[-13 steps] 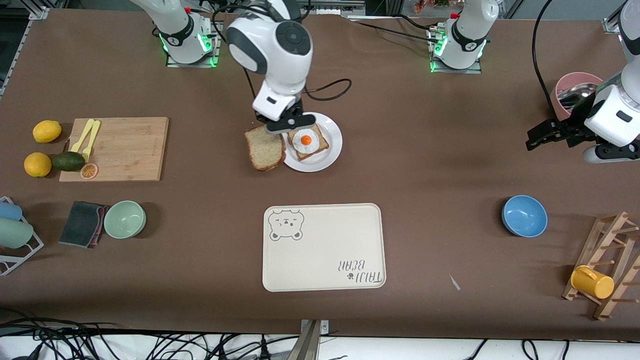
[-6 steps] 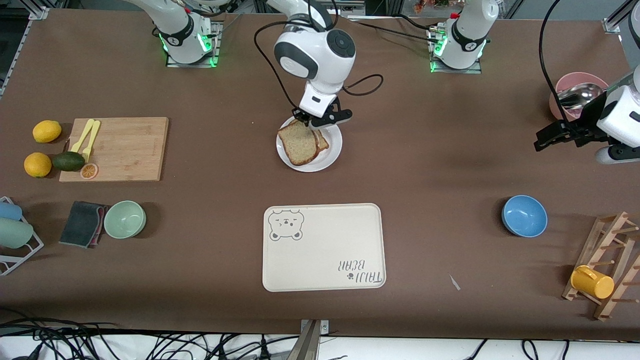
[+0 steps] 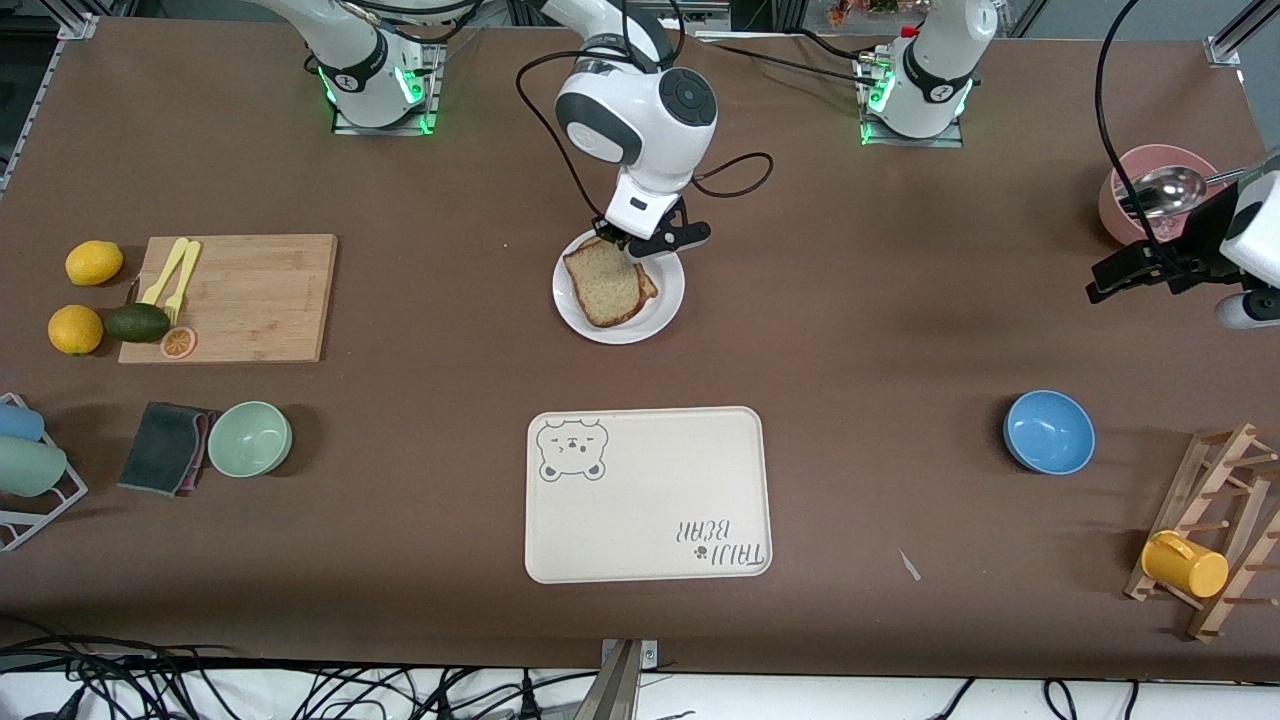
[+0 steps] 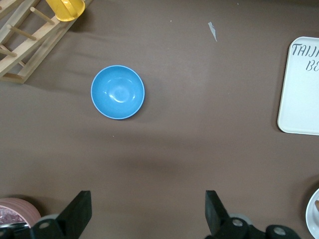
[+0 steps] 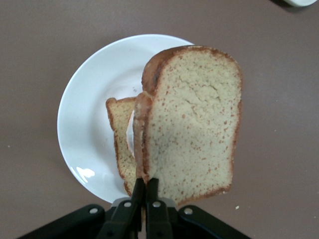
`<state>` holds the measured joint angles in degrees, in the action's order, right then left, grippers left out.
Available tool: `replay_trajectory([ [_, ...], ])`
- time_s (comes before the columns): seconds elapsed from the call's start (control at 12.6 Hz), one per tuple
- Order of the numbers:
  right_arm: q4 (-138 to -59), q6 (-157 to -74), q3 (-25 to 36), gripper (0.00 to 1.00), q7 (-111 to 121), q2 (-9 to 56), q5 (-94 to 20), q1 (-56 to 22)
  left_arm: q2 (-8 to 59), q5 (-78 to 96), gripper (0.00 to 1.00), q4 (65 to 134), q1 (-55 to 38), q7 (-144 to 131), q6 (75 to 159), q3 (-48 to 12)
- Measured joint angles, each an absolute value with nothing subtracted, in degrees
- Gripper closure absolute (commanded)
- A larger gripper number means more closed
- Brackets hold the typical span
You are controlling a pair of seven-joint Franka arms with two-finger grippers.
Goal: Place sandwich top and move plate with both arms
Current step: 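Lower the bread onto the egg and open the right gripper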
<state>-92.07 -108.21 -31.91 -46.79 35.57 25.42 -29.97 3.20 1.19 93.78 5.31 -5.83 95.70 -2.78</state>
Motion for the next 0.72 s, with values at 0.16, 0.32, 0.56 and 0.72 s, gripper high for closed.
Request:
replay_trajectory([
  [0.16, -92.07, -107.99, -31.91, 1.00, -47.07, 36.37, 25.42, -30.81, 3.20, 1.19, 0.00, 93.78, 5.36, -5.66, 95.69, -2.79],
  [0.32, -92.07, -107.84, -31.87, 1.00, -47.14, 36.80, 25.42, -30.96, 3.20, 1.19, 0.00, 93.78, 5.36, -5.63, 95.68, -2.85],
  [0.56, -92.07, -107.68, -31.46, 1.00, -47.14, 37.28, 25.42, -30.95, 3.20, 1.19, 0.00, 93.78, 5.36, -5.62, 95.67, -2.92],
  [0.72, -92.07, -107.66, -31.43, 1.00, -47.33, 37.96, 25.42, -31.01, 3.20, 1.19, 0.00, 93.78, 5.36, -5.62, 95.66, -2.92],
])
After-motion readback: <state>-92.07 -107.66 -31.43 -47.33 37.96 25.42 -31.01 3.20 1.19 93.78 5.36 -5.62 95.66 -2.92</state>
